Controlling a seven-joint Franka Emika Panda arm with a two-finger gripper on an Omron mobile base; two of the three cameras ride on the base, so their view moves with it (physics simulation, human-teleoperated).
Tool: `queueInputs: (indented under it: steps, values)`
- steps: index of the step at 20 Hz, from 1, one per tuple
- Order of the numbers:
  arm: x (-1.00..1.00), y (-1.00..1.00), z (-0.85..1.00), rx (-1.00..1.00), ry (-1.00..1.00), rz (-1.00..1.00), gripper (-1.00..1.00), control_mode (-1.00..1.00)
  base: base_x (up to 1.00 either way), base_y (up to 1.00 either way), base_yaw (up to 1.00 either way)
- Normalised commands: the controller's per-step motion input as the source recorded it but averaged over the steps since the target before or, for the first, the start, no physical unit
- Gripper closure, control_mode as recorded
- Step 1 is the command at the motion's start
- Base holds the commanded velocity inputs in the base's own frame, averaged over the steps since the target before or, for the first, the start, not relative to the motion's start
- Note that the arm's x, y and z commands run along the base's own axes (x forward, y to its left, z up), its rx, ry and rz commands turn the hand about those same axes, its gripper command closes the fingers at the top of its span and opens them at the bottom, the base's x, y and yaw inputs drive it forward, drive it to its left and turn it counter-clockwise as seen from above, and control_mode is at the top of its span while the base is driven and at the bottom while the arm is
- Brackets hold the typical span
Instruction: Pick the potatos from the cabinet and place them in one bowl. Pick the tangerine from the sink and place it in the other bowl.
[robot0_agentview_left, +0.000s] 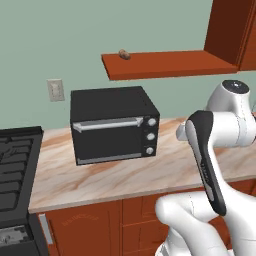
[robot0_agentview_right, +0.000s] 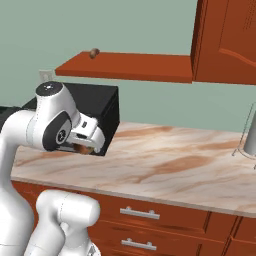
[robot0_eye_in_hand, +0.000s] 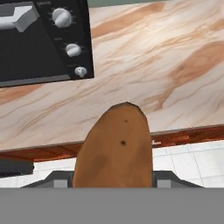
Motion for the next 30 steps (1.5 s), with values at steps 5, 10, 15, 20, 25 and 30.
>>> queueInputs:
  steps: [5, 10, 15, 20, 25, 30]
  values:
    - [0.0, 0.0, 0.0, 0.0, 0.0, 0.0, 1.0, 1.0, -0.83, 0.08, 0.0]
    - [0.0, 0.0, 0.0, 0.0, 0.0, 0.0, 1.0, 1.0, -0.08, 0.0, -0.01]
    - [0.0, 0.0, 0.0, 0.0, 0.0, 0.0, 1.0, 1.0, 0.0, -0.01, -0.24]
    - [0.0, 0.0, 0.0, 0.0, 0.0, 0.0, 1.0, 1.0, 0.08, -0.11, -0.49]
    - [0.0, 0.0, 0.0, 0.0, 0.0, 0.0, 1.0, 1.0, 0.23, -0.05, -0.38]
    - [0.0, 0.0, 0.0, 0.0, 0.0, 0.0, 1.0, 1.0, 0.25, -0.04, -0.28]
